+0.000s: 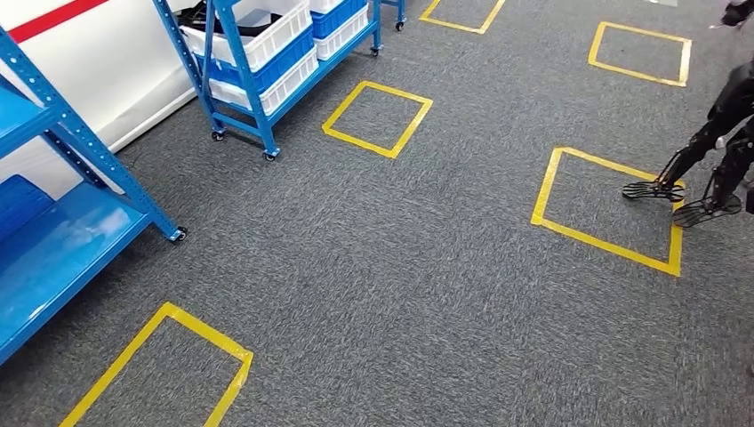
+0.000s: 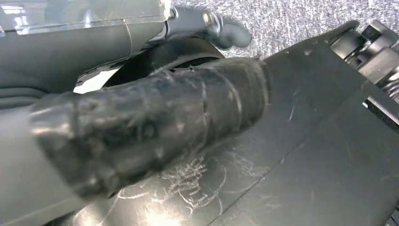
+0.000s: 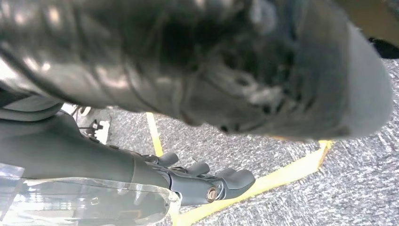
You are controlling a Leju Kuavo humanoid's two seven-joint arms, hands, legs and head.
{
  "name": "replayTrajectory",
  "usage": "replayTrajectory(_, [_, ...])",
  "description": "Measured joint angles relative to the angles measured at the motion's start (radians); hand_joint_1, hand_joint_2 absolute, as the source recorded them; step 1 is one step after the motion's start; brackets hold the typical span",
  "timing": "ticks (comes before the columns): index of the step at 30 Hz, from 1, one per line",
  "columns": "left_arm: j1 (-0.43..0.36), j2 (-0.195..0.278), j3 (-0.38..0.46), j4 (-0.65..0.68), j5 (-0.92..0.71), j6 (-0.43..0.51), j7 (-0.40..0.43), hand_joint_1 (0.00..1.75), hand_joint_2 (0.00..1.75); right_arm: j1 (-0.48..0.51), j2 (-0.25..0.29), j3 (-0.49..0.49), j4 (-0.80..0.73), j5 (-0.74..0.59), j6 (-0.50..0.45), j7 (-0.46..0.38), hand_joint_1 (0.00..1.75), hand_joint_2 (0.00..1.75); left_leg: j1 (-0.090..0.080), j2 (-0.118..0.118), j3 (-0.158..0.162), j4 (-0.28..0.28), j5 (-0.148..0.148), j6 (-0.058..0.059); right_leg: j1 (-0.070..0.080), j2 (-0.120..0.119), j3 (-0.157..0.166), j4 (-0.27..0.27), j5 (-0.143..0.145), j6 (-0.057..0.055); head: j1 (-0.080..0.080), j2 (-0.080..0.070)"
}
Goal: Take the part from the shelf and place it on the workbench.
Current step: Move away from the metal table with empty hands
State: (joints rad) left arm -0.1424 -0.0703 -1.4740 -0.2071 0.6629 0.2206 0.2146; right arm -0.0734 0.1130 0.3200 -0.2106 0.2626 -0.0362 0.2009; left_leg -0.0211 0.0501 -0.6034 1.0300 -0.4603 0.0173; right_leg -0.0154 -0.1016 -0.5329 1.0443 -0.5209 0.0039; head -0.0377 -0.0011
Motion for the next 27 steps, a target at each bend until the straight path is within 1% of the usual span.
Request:
replayTrajectory(1, [0.0,0.0,0.0,0.0,0.004,-0.003,0.0,0.0,0.0,-0.001,0.002,0.001,0.0,0.002,0.0,0.002,0.0,0.0,0.0,-0.011,0.004,-0.006,0.002,0.005,-0.001,-0.006,0.005,-0.004,-0.001,0.006,0.0,0.0])
replayTrajectory(2, [0.001,0.001,0.0,0.0,0.01,-0.005,-0.002,0.0,0.0,-0.002,0.003,0.001,-0.001,0.005,0.0,0.002,0.0,0.0,0.002,-0.021,0.011,-0.016,0.005,0.009,-0.003,0.001,0.01,-0.003,-0.006,0.012,0.002,0.0])
replayTrajectory(3, [0.002,0.002,0.0,0.0,0.018,-0.007,-0.003,0.0,0.0,-0.002,0.005,0.002,-0.001,0.005,-0.002,0.0,0.0,0.0,0.005,-0.031,0.018,-0.027,0.009,0.015,-0.003,0.019,0.009,0.009,-0.016,0.017,0.002,0.0])
replayTrajectory(4, [0.002,0.002,0.0,0.0,0.023,-0.008,-0.004,0.0,0.0,-0.003,0.005,0.003,-0.002,0.0,-0.005,-0.004,0.0,0.0,0.008,-0.04,0.027,-0.036,0.013,0.019,-0.004,0.044,-0.004,0.04,-0.036,0.02,0.004,0.0])
replayTrajectory(5, [0.0,0.002,0.0,0.0,0.026,-0.009,-0.004,0.0,0.0,-0.002,0.006,0.003,-0.002,-0.007,-0.008,-0.008,0.0,0.0,0.01,-0.05,0.031,-0.041,0.016,0.022,-0.004,0.072,-0.032,0.094,-0.063,0.02,0.007,0.0])
replayTrajectory(6, [-0.002,0.002,0.0,0.0,0.027,-0.01,-0.004,0.0,0.0,-0.001,0.007,0.003,-0.001,-0.015,-0.013,-0.009,0.0,0.0,0.01,-0.06,0.032,-0.041,0.016,0.025,-0.004,0.088,-0.068,0.159,-0.09,0.02,0.008,0.0])
replayTrajectory(7, [-0.003,0.002,0.0,0.0,0.025,-0.012,-0.004,0.0,0.0,0.001,0.008,0.003,-0.001,-0.023,-0.019,-0.008,0.0,0.0,0.01,-0.073,0.032,-0.04,0.015,0.027,-0.004,0.094,-0.103,0.218,-0.108,0.019,0.009,0.0])
replayTrajectory(8, [-0.003,0.002,0.0,0.0,0.021,-0.015,-0.002,0.0,0.0,0.003,0.009,0.003,-0.001,-0.028,-0.023,-0.004,0.0,0.0,0.011,-0.087,0.032,-0.038,0.013,0.028,-0.004,0.096,-0.127,0.252,-0.108,0.02,0.009,0.0])
replayTrajectory(9, [-0.002,0.002,0.0,0.0,0.016,-0.017,0.001,0.0,0.0,0.004,0.011,0.004,-0.001,-0.031,-0.027,-0.001,0.0,0.0,0.011,-0.103,0.033,-0.035,0.011,0.027,-0.005,0.098,-0.133,0.248,-0.087,0.02,0.009,0.0])
replayTrajectory(10, [-0.001,0.002,0.0,0.0,0.007,-0.018,0.005,0.0,0.0,0.005,0.012,0.004,-0.001,-0.034,-0.029,0.001,0.0,0.0,0.013,-0.119,0.034,-0.03,0.008,0.025,-0.006,0.102,-0.121,0.207,-0.049,0.02,0.01,0.0])
replayTrajectory(11, [0.0,0.002,0.0,0.0,-0.002,-0.019,0.007,0.0,0.0,0.005,0.013,0.004,-0.001,-0.036,-0.029,0.002,0.0,0.0,0.015,-0.134,0.034,-0.024,0.004,0.021,-0.009,0.117,-0.097,0.142,-0.009,0.021,0.01,0.0])
replayTrajectory(12, [-0.001,0.002,-0.001,0.0,-0.013,-0.021,0.007,0.0,0.0,0.006,0.014,0.004,0.0,-0.037,-0.028,0.003,0.0,0.0,0.015,-0.148,0.031,-0.016,0.0,0.016,-0.011,0.141,-0.073,0.08,0.019,0.022,0.01,0.0])
replayTrajectory(13, [-0.004,0.002,-0.002,0.0,-0.024,-0.023,0.004,0.0,0.0,0.006,0.016,0.005,0.0,-0.037,-0.027,0.005,0.0,0.0,0.015,-0.159,0.026,-0.009,-0.004,0.01,-0.013,0.159,-0.057,0.037,0.034,0.021,0.01,0.0])
replayTrajectory(14, [-0.006,0.002,-0.004,0.0,-0.032,-0.025,0.001,0.0,0.0,0.004,0.017,0.007,0.0,-0.035,-0.025,0.007,0.0,0.0,0.016,-0.169,0.021,-0.004,-0.006,0.004,-0.013,0.173,-0.05,0.017,0.036,0.02,0.01,0.0])
replayTrajectory(15, [-0.008,0.002,-0.006,0.0,-0.039,-0.026,-0.001,0.0,0.0,0.002,0.019,0.009,0.0,-0.031,-0.023,0.009,0.0,0.0,0.017,-0.177,0.016,-0.002,-0.007,-0.002,-0.011,0.175,-0.05,0.015,0.032,0.016,0.011,0.0])
replayTrajectory(16, [-0.009,0.002,-0.009,0.0,-0.043,-0.027,-0.003,0.0,0.0,0.0,0.021,0.013,0.0,-0.027,-0.022,0.01,0.0,0.0,0.019,-0.186,0.013,-0.005,-0.006,-0.007,-0.01,0.165,-0.048,0.014,0.033,0.01,0.011,0.0])
replayTrajectory(17, [-0.01,0.002,-0.012,0.0,-0.044,-0.028,-0.002,0.0,0.0,-0.002,0.022,0.016,0.0,-0.023,-0.021,0.011,0.0,0.0,0.02,-0.182,0.012,-0.004,-0.007,-0.012,-0.01,0.155,-0.043,0.011,0.035,0.004,0.011,0.0])
replayTrajectory(18, [-0.01,0.002,-0.014,0.0,-0.043,-0.029,-0.001,0.0,0.0,-0.002,0.024,0.02,0.0,-0.021,-0.021,0.011,0.0,0.0,0.02,-0.162,0.008,0.006,-0.013,-0.017,-0.01,0.145,-0.039,0.006,0.037,-0.002,0.008,0.0])
replayTrajectory(19, [-0.012,0.002,-0.016,0.0,-0.04,-0.029,0.0,0.0,0.0,0.0,0.025,0.023,0.0,-0.021,-0.022,0.01,0.0,0.0,0.019,-0.133,-0.004,0.032,-0.029,-0.022,-0.01,0.133,-0.034,0.002,0.038,-0.008,0.005,0.0])
replayTrajectory(20, [-0.014,0.001,-0.018,0.0,-0.037,-0.029,0.002,0.0,0.0,0.001,0.026,0.026,0.0,-0.022,-0.023,0.009,0.0,0.0,0.019,-0.1,-0.026,0.078,-0.054,-0.026,-0.009,0.119,-0.032,-0.001,0.038,-0.012,0.002,0.0])
replayTrajectory(21, [-0.016,0.001,-0.019,0.0,-0.035,-0.029,0.004,0.0,0.0,0.003,0.027,0.029,0.0,-0.022,-0.023,0.007,0.0,0.0,0.02,-0.076,-0.058,0.138,-0.083,-0.031,-0.007,0.105,-0.03,-0.002,0.037,-0.015,-0.002,0.0])
replayTrajectory(22, [-0.018,0.001,-0.02,0.0,-0.034,-0.029,0.005,0.0,0.0,0.005,0.027,0.031,0.0,-0.023,-0.023,0.006,0.0,0.0,0.022,-0.067,-0.091,0.199,-0.108,-0.034,-0.005,0.09,-0.029,-0.002,0.035,-0.018,-0.002,0.0])
replayTrajectory(23, [-0.019,0.001,-0.021,0.0,-0.033,-0.029,0.006,0.0,0.0,0.006,0.027,0.034,0.0,-0.024,-0.022,0.005,0.0,0.0,0.023,-0.063,-0.115,0.241,-0.119,-0.036,-0.003,0.075,-0.028,-0.002,0.032,-0.02,-0.002,0.0])
replayTrajectory(24, [-0.019,0.002,-0.022,0.0,-0.033,-0.028,0.007,0.0,0.0,0.006,0.027,0.038,0.0,-0.025,-0.021,0.005,0.0,0.0,0.024,-0.061,-0.123,0.252,-0.112,-0.036,-0.002,0.061,-0.026,-0.002,0.029,-0.02,-0.002,0.0])
replayTrajectory(25, [-0.019,0.002,-0.022,0.0,-0.033,-0.025,0.009,0.0,0.0,0.006,0.028,0.041,0.0,-0.027,-0.021,0.004,0.0,0.0,0.024,-0.057,-0.112,0.228,-0.089,-0.035,-0.001,0.049,-0.022,-0.001,0.026,-0.02,-0.002,0.0])
replayTrajectory(26, [-0.018,0.002,-0.023,0.0,-0.032,-0.022,0.011,0.0,0.0,0.005,0.029,0.045,0.0,-0.03,-0.022,0.003,0.0,0.0,0.022,-0.049,-0.084,0.17,-0.053,-0.031,0.0,0.038,-0.018,-0.002,0.023,-0.019,-0.003,0.0])
replayTrajectory(27, [-0.018,0.002,-0.023,0.0,-0.03,-0.019,0.013,0.0,0.0,0.005,0.031,0.047,0.0,-0.033,-0.023,0.002,0.0,0.0,0.018,-0.028,-0.05,0.102,-0.023,-0.024,0.001,0.028,-0.012,-0.002,0.019,-0.017,-0.002,0.0])
